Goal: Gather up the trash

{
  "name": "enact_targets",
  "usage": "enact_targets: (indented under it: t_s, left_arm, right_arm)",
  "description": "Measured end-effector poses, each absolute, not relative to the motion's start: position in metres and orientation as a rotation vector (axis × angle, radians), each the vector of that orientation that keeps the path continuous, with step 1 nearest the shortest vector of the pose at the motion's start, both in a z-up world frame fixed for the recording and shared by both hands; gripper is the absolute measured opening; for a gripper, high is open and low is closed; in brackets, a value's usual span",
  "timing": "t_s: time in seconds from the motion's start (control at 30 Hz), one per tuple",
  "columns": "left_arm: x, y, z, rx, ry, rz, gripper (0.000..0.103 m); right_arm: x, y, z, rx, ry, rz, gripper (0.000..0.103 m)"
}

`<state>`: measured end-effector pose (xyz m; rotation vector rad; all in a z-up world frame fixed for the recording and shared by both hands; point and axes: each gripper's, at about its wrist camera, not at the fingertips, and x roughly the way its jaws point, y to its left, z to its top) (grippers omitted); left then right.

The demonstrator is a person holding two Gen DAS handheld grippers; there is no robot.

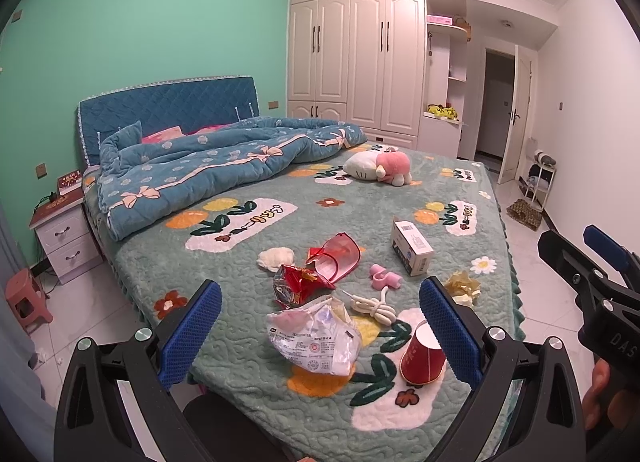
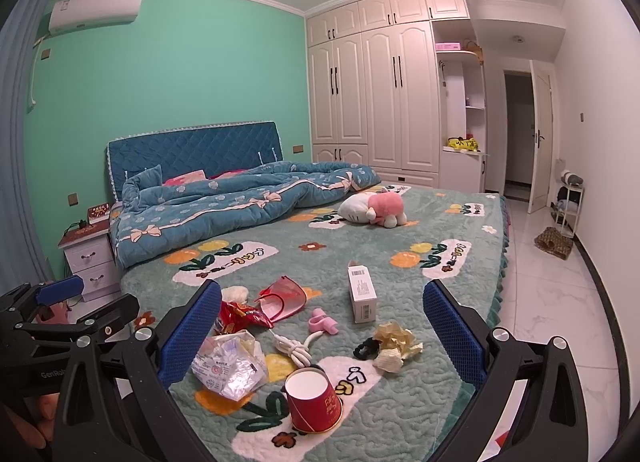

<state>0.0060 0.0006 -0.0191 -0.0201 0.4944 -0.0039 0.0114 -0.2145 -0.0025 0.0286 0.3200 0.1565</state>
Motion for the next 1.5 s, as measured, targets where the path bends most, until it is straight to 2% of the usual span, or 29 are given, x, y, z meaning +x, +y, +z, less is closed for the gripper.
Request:
enact_targets:
  t_s: [0.57, 0.77, 1.03, 1.5]
  left_arm:
    - [0.034, 0.013, -0.029, -0.018, 0.625, -0.037, 0.098]
    - [0.058, 0.015, -0.055, -0.040, 0.773, -0.082, 0.098]
    - [0.085, 0.020, -0.073, -0.041, 0.864, -0.086, 0.098]
    - [0.132, 0.037, -0.125, -0.106, 1.050, -0.040, 0.098]
  right_arm:
    - [0.033, -0.210, -0.011, 0.049, 0.416, 0.252, 0.099]
    - [0.048, -0.204, -0.023, 0.067, 0.510, 0.315, 0.099]
    - [0.069, -0.197, -0.036, 0.077, 0.570, 0.338, 0.099]
    - [0.111, -0.175, -0.089, -0.015, 0.804, 0.351, 0.099]
